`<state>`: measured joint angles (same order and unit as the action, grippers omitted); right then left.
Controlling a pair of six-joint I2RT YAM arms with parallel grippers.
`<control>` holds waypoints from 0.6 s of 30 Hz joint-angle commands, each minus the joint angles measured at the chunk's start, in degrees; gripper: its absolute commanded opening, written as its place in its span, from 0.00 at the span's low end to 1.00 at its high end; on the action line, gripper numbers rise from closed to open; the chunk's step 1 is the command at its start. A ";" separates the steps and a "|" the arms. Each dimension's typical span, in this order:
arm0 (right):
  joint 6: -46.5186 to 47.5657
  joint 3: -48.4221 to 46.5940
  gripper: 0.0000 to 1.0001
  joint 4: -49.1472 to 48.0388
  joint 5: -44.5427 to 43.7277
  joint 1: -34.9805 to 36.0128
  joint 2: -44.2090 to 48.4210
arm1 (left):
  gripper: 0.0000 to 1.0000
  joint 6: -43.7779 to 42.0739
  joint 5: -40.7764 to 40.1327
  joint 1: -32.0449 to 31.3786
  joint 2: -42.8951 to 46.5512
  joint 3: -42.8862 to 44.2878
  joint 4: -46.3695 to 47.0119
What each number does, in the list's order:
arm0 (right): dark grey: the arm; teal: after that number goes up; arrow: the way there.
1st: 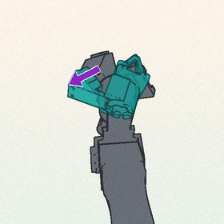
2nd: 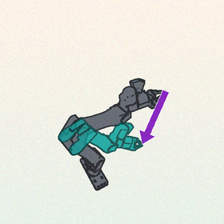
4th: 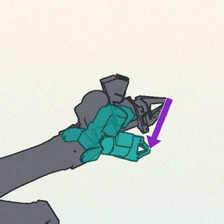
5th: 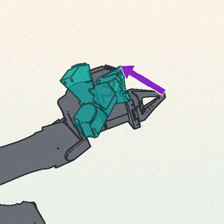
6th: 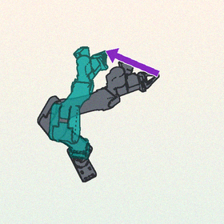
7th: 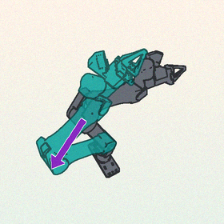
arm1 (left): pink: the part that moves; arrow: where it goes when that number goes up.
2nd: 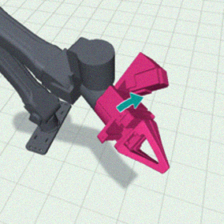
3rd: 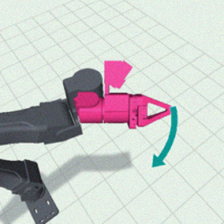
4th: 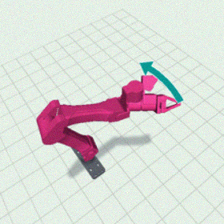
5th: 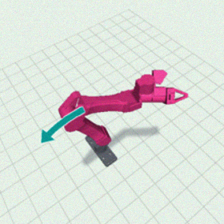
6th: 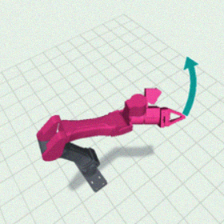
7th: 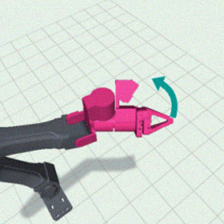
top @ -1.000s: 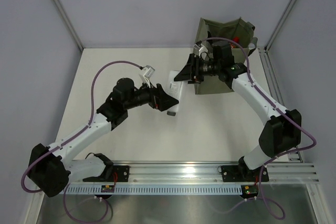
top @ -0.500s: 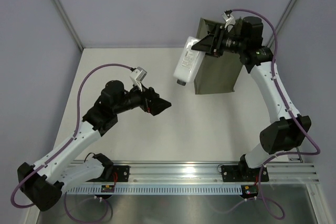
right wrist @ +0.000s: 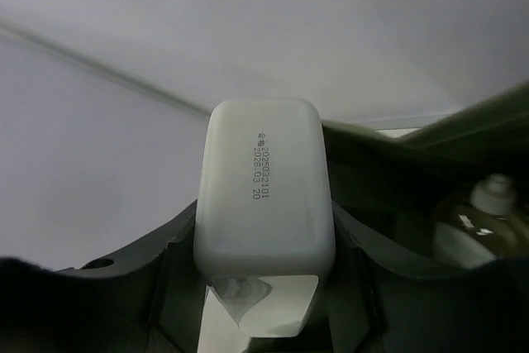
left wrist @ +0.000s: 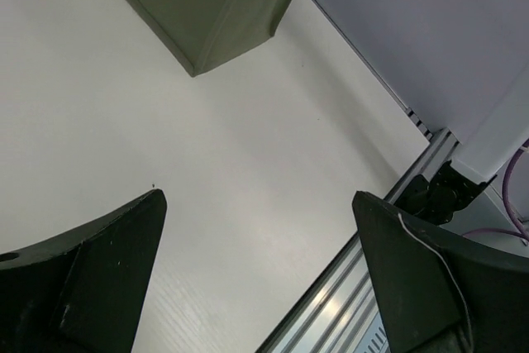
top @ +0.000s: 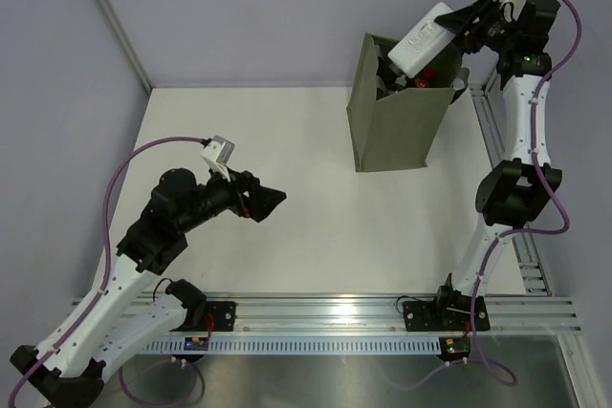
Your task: Place the personal care products into the canvas bag
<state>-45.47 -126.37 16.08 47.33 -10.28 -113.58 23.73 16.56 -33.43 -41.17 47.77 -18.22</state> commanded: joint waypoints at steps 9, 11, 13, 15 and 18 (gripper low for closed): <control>22.76 -6.00 0.33 9.65 -4.26 1.13 -3.06 | 0.99 2.37 -8.74 0.47 2.15 -4.88 2.31; 32.83 -4.07 0.88 11.95 -4.53 1.58 0.19 | 0.99 2.73 -8.30 0.56 0.57 -4.27 2.22; 38.50 -1.62 0.99 13.89 -7.67 1.58 4.65 | 0.99 2.90 -7.68 0.56 -0.75 -3.39 2.13; 41.41 -1.43 1.00 16.26 -13.66 1.41 7.23 | 0.99 2.73 -7.07 0.56 -1.19 -3.12 2.31; 44.59 -0.82 0.99 19.24 -15.95 -0.17 13.27 | 0.99 2.55 -6.63 0.65 -1.90 -2.59 1.78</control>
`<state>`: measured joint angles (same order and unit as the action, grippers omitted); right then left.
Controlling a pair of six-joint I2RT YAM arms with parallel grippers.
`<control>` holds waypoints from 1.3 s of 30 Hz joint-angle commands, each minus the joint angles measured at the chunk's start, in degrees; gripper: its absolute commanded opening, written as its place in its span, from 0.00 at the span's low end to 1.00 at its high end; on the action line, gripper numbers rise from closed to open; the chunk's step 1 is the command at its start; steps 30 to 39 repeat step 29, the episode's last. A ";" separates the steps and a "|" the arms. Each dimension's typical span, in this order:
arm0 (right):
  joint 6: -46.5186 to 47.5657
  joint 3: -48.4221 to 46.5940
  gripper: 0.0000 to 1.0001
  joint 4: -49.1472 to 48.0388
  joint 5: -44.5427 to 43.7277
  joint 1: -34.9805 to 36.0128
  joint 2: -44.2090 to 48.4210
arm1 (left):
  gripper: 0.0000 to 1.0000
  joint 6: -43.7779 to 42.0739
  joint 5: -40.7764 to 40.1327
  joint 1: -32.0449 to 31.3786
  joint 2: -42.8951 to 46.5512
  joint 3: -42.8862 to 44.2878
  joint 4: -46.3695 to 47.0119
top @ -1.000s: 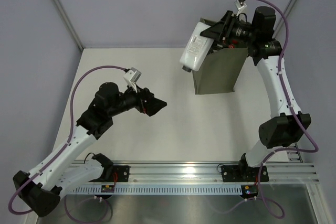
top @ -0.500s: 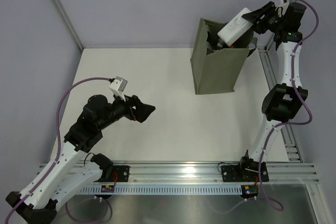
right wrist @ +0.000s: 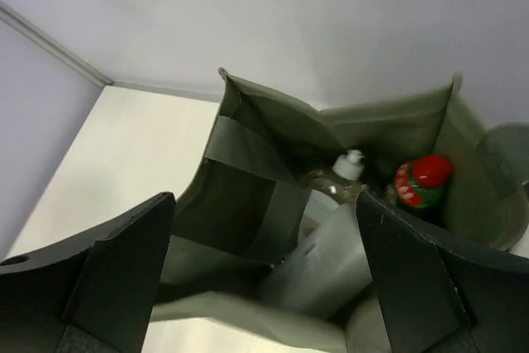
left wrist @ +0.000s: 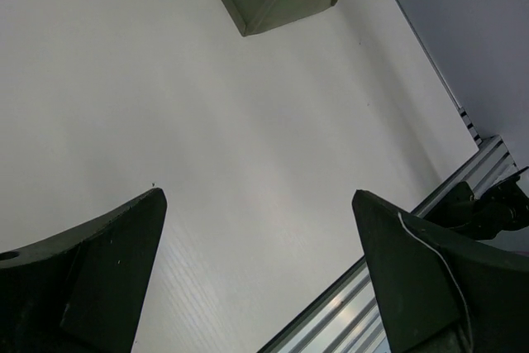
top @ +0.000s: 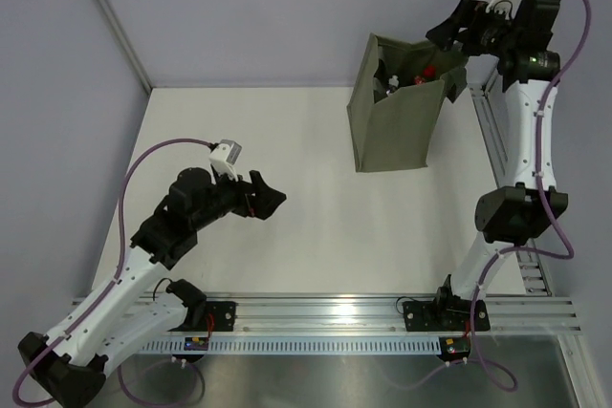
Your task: Place the personal care products into the canvas bag
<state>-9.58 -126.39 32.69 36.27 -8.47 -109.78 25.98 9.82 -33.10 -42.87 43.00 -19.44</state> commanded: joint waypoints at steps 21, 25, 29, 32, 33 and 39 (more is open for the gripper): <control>14.50 64.93 1.00 3.52 -30.99 -9.11 69.76 | 0.99 0.13 -7.54 0.67 6.05 3.14 -7.01; 15.56 66.27 0.99 4.84 -32.40 -9.20 74.09 | 0.99 -1.10 -6.84 0.67 4.29 5.16 -7.63; 14.16 66.27 1.00 4.84 -32.67 -9.20 75.76 | 0.99 -1.72 -7.01 0.67 4.55 5.86 -7.80; 14.16 66.27 1.00 4.84 -32.67 -9.20 75.76 | 0.99 -1.72 -7.01 0.67 4.55 5.86 -7.80; 14.16 66.27 1.00 4.84 -32.67 -9.20 75.76 | 0.99 -1.72 -7.01 0.67 4.55 5.86 -7.80; 14.16 66.27 1.00 4.84 -32.67 -9.20 75.76 | 0.99 -1.72 -7.01 0.67 4.55 5.86 -7.80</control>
